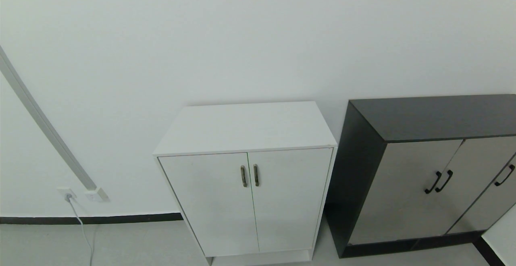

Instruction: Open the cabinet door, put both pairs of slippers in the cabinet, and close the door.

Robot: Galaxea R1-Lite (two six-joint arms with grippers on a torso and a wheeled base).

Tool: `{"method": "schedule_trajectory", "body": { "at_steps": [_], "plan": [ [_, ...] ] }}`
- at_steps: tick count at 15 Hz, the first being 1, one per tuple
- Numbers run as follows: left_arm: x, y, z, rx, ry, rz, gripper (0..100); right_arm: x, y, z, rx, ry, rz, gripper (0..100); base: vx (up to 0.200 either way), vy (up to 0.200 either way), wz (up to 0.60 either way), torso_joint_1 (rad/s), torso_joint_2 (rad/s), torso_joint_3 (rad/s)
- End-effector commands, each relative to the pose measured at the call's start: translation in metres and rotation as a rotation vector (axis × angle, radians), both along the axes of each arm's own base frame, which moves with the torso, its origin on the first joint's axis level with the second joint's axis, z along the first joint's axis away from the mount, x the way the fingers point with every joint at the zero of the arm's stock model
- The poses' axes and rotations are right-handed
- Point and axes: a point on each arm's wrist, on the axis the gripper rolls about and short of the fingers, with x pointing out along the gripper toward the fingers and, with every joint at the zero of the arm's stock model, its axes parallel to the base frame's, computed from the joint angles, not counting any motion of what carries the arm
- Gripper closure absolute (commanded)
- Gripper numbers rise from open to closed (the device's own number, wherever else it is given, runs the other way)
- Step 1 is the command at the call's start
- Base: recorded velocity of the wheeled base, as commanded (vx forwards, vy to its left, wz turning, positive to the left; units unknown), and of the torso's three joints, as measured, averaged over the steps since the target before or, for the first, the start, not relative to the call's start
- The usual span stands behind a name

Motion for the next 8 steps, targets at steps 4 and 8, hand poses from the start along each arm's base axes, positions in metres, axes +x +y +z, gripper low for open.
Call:
{"method": "schedule_trajectory", "body": {
  "at_steps": [4,8],
  "plan": [
    [0.0000,0.0000,0.0000,-0.001,0.000,0.001,100,-0.0074,-0.0010,-0.0002,0.015,-0.097,-0.117,100,0.000,0.000,0.00,0.000,0.00,0.000],
    [0.0000,0.0000,0.0000,-0.001,0.000,0.001,100,-0.0120,-0.0010,-0.0006,0.023,-0.156,-0.157,100,0.000,0.000,0.00,0.000,0.00,0.000]
  ]
}}
